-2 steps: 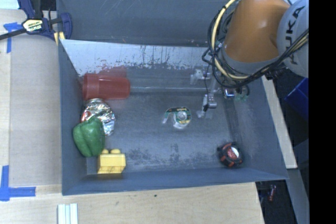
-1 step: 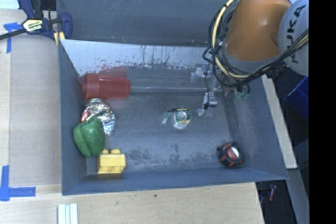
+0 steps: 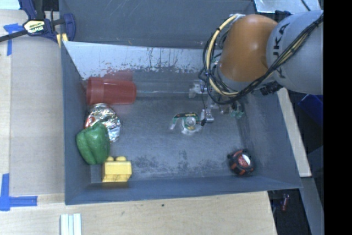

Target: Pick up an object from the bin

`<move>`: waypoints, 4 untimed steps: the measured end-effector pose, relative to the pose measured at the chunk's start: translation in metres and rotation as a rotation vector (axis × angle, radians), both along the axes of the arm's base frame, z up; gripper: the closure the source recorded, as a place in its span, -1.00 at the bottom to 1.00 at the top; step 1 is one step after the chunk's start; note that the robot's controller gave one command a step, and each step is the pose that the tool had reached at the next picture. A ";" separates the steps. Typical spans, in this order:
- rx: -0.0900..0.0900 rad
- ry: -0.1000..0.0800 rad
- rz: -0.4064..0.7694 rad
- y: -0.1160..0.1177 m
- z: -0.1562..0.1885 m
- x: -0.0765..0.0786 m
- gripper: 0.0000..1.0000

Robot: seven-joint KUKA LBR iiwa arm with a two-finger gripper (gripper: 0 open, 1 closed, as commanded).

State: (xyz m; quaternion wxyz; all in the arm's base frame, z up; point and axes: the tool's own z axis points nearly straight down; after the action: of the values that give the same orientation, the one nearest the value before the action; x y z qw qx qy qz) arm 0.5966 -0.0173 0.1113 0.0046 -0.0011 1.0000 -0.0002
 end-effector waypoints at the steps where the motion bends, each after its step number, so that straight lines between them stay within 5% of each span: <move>1: 0.000 0.007 -0.004 0.002 -0.040 0.000 -1.00; 2: 0.001 -0.002 -0.053 0.017 -0.006 -0.004 -1.00; 3: 0.000 0.002 -0.022 0.006 -0.030 -0.001 -1.00; 4: 0.002 -0.012 -0.085 0.011 -0.039 0.013 1.00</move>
Offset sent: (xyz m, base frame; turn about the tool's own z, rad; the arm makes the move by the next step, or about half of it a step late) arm -0.0055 0.0175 -0.0070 0.0526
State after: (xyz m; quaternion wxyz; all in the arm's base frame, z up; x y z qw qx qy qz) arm 0.6091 -0.0064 0.0721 0.0107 0.0416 0.9991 0.0006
